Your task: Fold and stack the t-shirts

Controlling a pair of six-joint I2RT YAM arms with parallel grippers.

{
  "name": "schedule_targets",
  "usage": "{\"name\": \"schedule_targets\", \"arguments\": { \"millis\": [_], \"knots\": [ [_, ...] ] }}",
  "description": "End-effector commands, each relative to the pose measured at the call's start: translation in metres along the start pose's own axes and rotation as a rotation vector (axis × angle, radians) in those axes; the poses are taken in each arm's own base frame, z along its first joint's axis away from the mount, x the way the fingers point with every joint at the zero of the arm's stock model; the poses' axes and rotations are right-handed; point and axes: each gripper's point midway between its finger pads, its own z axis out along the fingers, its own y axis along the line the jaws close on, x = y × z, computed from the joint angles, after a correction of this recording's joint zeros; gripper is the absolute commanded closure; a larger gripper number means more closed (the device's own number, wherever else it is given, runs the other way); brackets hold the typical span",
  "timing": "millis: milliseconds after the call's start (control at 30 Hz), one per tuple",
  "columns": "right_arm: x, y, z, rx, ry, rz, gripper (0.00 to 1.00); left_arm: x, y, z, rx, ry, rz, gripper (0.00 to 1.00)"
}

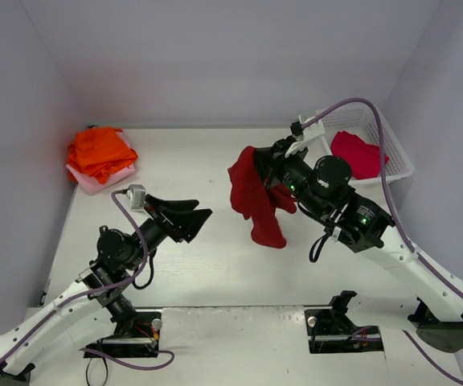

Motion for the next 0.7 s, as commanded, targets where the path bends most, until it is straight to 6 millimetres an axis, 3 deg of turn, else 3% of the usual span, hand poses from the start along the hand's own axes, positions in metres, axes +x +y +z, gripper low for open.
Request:
{"name": "schedule_targets", "arguments": {
  "millis": [0, 100, 333, 467, 667],
  "knots": [
    [-0.072, 0.015, -0.006, -0.055, -0.217, 0.029, 1.0, -0.022, -0.022, 0.005, 0.093, -0.093, -0.023, 0.35],
    [-0.089, 0.021, -0.012, -0.083, -0.253, 0.021, 1.0, -0.014, -0.014, 0.007, 0.079, -0.09, -0.022, 0.29],
    [-0.131, 0.021, -0.034, -0.079, -0.345, 0.017, 1.0, 0.005, -0.003, 0.023, 0.095, -0.094, -0.068, 0.29],
    [-0.136, 0.025, -0.037, -0.102, -0.351, 0.025, 1.0, 0.022, 0.01, 0.036, 0.076, -0.069, -0.078, 0.29],
    [-0.132, 0.026, -0.037, -0.106, -0.34, 0.038, 1.0, 0.032, 0.014, 0.047, 0.085, -0.064, -0.097, 0.29]
  ]
}}
